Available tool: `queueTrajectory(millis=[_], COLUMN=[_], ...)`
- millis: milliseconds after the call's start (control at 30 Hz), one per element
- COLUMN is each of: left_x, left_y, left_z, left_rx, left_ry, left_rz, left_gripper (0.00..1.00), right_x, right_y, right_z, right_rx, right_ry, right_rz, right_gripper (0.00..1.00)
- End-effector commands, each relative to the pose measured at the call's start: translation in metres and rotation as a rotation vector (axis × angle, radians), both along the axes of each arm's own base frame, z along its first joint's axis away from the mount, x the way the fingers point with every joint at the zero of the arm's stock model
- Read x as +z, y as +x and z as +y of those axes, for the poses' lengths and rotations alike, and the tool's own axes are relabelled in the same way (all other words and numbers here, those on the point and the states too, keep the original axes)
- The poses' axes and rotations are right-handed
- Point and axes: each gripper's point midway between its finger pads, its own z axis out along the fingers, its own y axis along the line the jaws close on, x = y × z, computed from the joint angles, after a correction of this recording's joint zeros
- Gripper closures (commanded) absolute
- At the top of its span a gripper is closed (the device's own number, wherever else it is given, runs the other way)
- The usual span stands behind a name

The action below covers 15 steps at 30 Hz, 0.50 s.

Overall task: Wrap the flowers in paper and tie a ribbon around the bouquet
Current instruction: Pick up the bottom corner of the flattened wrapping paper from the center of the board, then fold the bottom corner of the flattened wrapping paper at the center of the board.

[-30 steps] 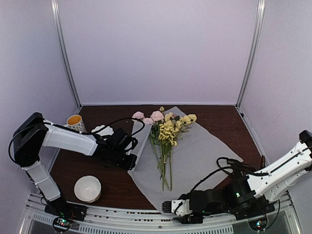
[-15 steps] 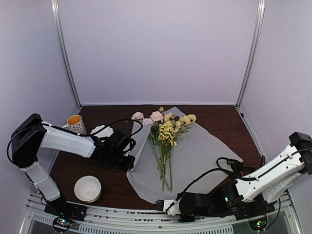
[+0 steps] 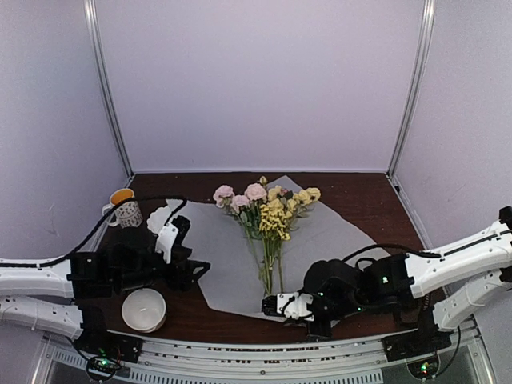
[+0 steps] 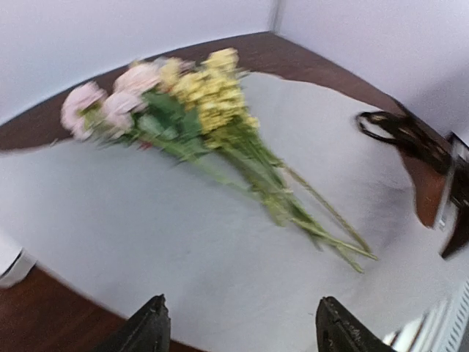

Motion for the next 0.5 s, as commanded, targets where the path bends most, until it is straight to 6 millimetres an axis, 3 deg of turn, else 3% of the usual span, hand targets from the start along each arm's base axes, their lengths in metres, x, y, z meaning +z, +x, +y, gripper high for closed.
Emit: queueTrajectory(millis=[0,67,233,367,467], left_x=[0.015,0.003,-0.02,-0.04,-0.058], left_y=[-0.04,-0.054,-0.067,-0.063,-0.075], left_z=[-0.036,-0.05,-0.078,-0.089,-0.099], left_rx=[-0.303,-0.422,-0.605,-0.641,-0.733], left_ry=[0.086,0.131,0.196,0.274,0.289], left_rz=[-0.268,-0.275,-0.282,-0.263,-0.196], left_gripper=[0.3,0.29,0.25,0.23,0.24], right_x=[0.0,0.001,-0.01,-0.021,-0.026], right_y=[-0.017,-0.006,0.025,0.04,0.055], right_z=[-0.012,-0.01,-0.003,0.003,0.005], right_rx=[0.131,0.129,0.109,0.091,0.059], right_ry=[-0.062,-0.069,-0.099,-0.148,-0.155], right_rz=[0.201,0.203,0.271,0.308,0.302], right_gripper=[1.0,1.0,1.0,1.0,1.0])
